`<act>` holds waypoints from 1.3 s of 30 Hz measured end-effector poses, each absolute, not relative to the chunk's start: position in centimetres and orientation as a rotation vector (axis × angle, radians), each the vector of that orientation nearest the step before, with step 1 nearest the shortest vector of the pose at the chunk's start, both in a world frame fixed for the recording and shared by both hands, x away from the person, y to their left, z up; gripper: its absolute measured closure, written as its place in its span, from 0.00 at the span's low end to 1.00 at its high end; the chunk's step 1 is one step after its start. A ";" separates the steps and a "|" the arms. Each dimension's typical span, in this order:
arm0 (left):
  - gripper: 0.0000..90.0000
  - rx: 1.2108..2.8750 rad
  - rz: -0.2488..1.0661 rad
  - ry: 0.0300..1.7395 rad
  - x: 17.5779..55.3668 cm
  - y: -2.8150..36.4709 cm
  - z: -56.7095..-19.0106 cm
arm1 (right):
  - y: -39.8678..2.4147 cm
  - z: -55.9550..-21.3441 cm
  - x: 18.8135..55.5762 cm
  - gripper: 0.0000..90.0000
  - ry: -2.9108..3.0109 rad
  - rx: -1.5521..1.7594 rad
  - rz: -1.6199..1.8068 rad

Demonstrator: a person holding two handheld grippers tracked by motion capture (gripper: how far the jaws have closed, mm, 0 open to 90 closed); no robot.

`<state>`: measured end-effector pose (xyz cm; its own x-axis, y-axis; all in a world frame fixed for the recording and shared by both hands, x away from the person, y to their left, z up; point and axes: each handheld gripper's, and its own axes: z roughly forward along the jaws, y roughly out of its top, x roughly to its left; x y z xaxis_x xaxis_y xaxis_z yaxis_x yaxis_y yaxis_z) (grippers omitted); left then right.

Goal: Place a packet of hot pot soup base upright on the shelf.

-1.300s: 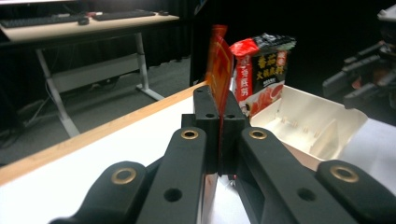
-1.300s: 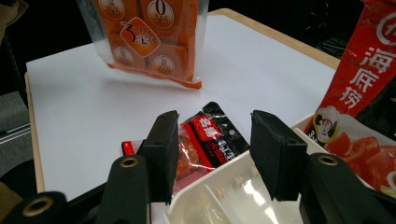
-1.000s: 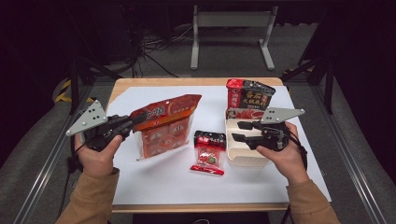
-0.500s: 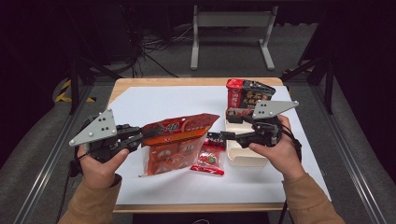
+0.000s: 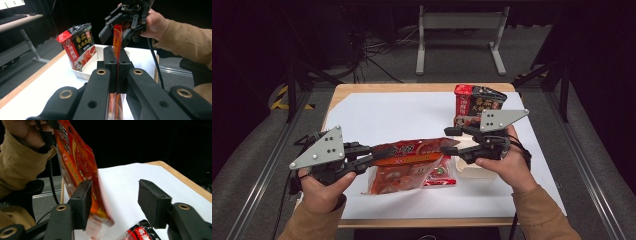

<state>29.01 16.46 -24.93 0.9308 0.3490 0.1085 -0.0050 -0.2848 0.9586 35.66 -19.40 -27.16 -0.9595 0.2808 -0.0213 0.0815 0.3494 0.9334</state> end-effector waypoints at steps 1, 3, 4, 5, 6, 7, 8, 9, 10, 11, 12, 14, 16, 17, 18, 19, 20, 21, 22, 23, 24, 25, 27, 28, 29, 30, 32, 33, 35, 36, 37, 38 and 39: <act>1.00 1.833 0.352 0.254 29.0 16.5 -24.9 | -19.2 -27.1 35.6 0.53 2.434 0.315 1.663; 1.00 1.831 0.346 0.249 28.9 16.5 -24.9 | -19.0 -27.0 35.6 0.59 2.451 0.289 1.655; 1.00 1.828 0.343 0.249 28.9 16.5 -24.9 | -18.8 -27.0 35.6 0.63 2.463 0.270 1.654; 1.00 1.827 0.342 0.247 28.9 16.5 -24.9 | -18.7 -26.9 35.5 0.65 2.471 0.255 1.657; 1.00 1.825 0.336 0.246 28.9 16.5 -24.9 | -18.5 -26.9 35.5 0.67 2.476 0.233 1.669; 1.00 1.822 0.334 0.247 28.9 16.5 -24.9 | -18.4 -26.9 35.5 0.70 2.481 0.211 1.681; 1.00 1.820 0.331 0.247 28.9 16.5 -24.9 | -18.2 -26.8 35.4 0.72 2.487 0.194 1.694; 1.00 1.817 0.330 0.248 28.9 16.6 -24.9 | -18.1 -26.8 35.4 0.72 2.493 0.180 1.704; 1.00 1.816 0.328 0.248 28.9 16.6 -24.9 | -17.9 -26.8 35.4 0.73 2.495 0.172 1.707; 1.00 1.817 0.329 0.248 28.9 16.6 -24.9 | -17.8 -26.8 35.4 0.75 2.498 0.166 1.706; 1.00 1.814 0.330 0.249 28.9 16.6 -24.9 | -17.7 -26.8 35.4 0.77 2.502 0.153 1.703; 1.00 1.813 0.332 0.249 29.0 16.7 -24.9 | -17.5 -26.7 35.4 0.82 2.509 0.137 1.694; 1.00 1.805 0.336 0.256 29.1 16.8 -25.0 | -17.4 -26.7 35.4 0.86 2.511 0.125 1.686; 1.00 1.800 0.338 0.258 29.1 16.9 -25.0 | -17.4 -26.6 35.4 0.88 2.511 0.119 1.688; 1.00 1.798 0.336 0.256 29.1 16.9 -24.9 | -17.4 -26.6 35.5 0.90 2.510 0.114 1.702; 1.00 1.801 0.348 0.252 29.0 16.9 -24.9 | -17.4 -26.5 35.5 0.92 2.502 0.115 1.709; 1.00 1.799 0.355 0.252 28.9 16.9 -24.9 | -17.4 -26.5 35.4 0.93 2.498 0.111 1.712; 1.00 1.795 0.357 0.254 28.9 16.9 -24.8 | -17.4 -26.4 35.4 0.94 2.493 0.107 1.716; 1.00 1.793 0.359 0.252 28.9 17.0 -24.8 | -17.4 -26.4 35.3 0.95 2.489 0.105 1.720; 1.00 1.788 0.357 0.257 28.9 17.1 -24.8 | -17.4 -26.3 35.3 0.96 2.484 0.101 1.724; 1.00 1.784 0.356 0.258 29.0 17.2 -24.8 | -17.4 -26.2 35.2 0.97 2.481 0.099 1.729; 1.00 1.784 0.356 0.258 29.0 17.2 -24.8 | -17.4 -26.2 35.2 0.97 2.481 0.099 1.729; 1.00 1.779 0.352 0.255 29.0 17.3 -24.8 | -17.3 -26.1 35.1 0.98 2.477 0.095 1.734; 1.00 1.770 0.346 0.257 29.0 17.3 -24.8 | -17.3 -25.9 35.0 0.99 2.473 0.093 1.739; 1.00 1.770 0.349 0.255 28.9 17.3 -24.8 | -17.4 -25.7 34.8 0.99 2.452 0.103 1.748; 1.00 1.769 0.350 0.254 28.9 17.3 -24.8 | -17.4 -25.5 34.7 0.99 2.447 0.105 1.749; 1.00 1.764 0.348 0.254 28.9 17.4 -24.8 | -17.5 -25.2 34.5 0.99 2.436 0.110 1.746; 0.99 1.763 0.347 0.257 29.0 17.4 -24.8 | -17.5 -25.1 34.4 0.99 2.435 0.111 1.745; 0.99 1.755 0.344 0.263 29.1 17.5 -24.9 | -17.4 -24.9 34.3 1.00 2.434 0.116 1.739; 0.99 1.751 0.343 0.265 29.1 17.5 -24.9 | -17.4 -24.7 34.1 1.00 2.429 0.117 1.734; 0.99 1.747 0.343 0.265 29.1 17.6 -24.9 | -17.4 -24.6 34.0 1.00 2.428 0.119 1.732; 0.99 1.747 0.343 0.265 29.1 17.6 -24.9 | -17.4 -24.6 34.0 1.00 2.428 0.119 1.732; 0.99 1.743 0.343 0.264 29.1 17.6 -25.0 | -17.4 -24.5 34.0 1.00 2.424 0.120 1.731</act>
<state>29.12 17.60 -24.96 0.9288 0.3609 0.0836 -0.0116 -0.1972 0.9803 33.96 -17.41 -24.48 -0.9839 0.1578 -0.0837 -0.0280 0.3264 0.9448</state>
